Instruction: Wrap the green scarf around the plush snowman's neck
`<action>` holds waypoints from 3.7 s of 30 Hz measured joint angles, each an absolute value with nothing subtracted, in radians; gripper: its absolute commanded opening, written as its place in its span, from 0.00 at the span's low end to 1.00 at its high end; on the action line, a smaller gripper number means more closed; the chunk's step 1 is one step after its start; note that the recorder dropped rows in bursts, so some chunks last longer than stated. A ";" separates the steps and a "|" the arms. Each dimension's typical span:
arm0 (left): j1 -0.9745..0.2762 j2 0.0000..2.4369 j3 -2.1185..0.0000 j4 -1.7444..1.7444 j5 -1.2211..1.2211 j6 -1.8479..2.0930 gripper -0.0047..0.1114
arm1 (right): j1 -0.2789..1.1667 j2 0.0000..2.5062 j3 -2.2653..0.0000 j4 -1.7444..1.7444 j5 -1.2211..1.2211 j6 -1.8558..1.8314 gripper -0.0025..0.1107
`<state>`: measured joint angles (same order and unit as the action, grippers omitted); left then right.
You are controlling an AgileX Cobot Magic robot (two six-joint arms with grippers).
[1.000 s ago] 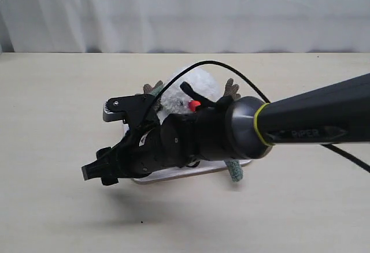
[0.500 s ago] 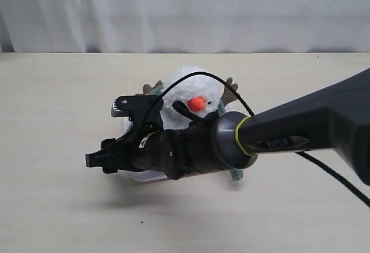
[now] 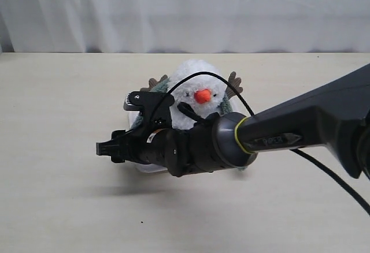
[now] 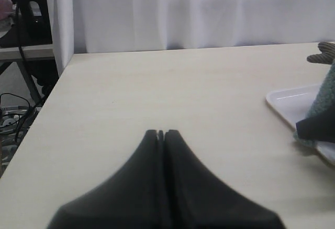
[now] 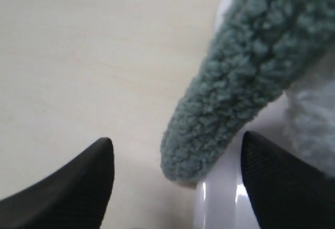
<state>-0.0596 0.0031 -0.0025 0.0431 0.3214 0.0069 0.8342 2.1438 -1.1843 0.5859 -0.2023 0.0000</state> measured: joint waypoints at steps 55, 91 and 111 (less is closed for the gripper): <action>-0.060 0.003 -0.003 0.043 0.321 0.007 0.04 | 0.740 1.850 -1.184 -0.026 0.626 -0.174 0.06; -0.060 0.003 -0.003 0.043 0.321 0.007 0.04 | 0.740 1.805 -1.100 -0.363 0.683 -0.161 0.06; -0.060 0.003 -0.003 0.043 0.321 0.007 0.04 | 0.740 1.694 -1.100 -0.359 0.881 -0.082 0.49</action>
